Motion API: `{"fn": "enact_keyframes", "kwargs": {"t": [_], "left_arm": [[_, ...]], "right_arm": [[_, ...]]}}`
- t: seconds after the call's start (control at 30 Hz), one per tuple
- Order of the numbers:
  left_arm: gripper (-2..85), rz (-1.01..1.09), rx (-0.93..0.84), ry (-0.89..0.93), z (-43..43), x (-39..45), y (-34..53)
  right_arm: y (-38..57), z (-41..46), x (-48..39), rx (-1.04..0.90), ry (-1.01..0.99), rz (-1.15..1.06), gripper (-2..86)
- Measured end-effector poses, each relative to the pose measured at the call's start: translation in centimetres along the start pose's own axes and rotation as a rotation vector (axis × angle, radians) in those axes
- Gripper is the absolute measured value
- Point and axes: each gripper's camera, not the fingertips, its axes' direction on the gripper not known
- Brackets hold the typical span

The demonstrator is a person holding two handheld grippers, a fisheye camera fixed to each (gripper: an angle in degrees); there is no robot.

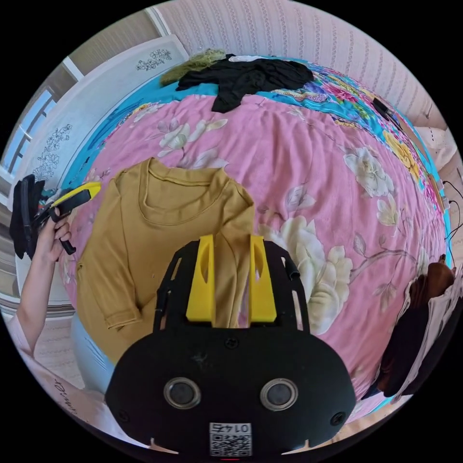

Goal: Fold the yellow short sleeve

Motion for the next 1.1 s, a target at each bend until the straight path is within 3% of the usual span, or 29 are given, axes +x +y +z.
{"fn": "enact_keyframes", "kwargs": {"t": [0.17, 0.37, 0.57, 0.77, 0.93, 1.1], "left_arm": [[6.0, 0.152, -0.07, -0.118, 2.4, 0.6, -2.2], [-0.6, 0.049, -0.082, 0.001, 3.1, -3.2, -2.9], [-1.0, -0.023, 0.013, 0.046, -0.3, -3.9, -4.8], [-1.0, -0.022, 0.193, 0.101, -8.8, -2.8, -7.7], [-1.0, 0.101, 0.204, 0.14, -15.6, -0.5, -3.4], [-1.0, 0.125, 0.097, 0.178, -18.7, 1.0, 9.8]], "right_arm": [[0.7, -1.1, 4.1, 0.078, -0.077, 0.096, 2.7], [2.1, 0.0, 7.5, 0.056, -0.186, 0.117, 1.4], [3.1, -1.4, 9.7, 0.094, -0.186, 0.109, 1.0], [4.6, -8.0, 12.8, 0.304, -0.295, 0.18, 0.8], [10.1, -12.2, 11.5, 0.361, -0.342, 0.053, 0.9], [20.6, -11.3, 8.9, 0.27, -0.35, -0.042, 1.0]]}}
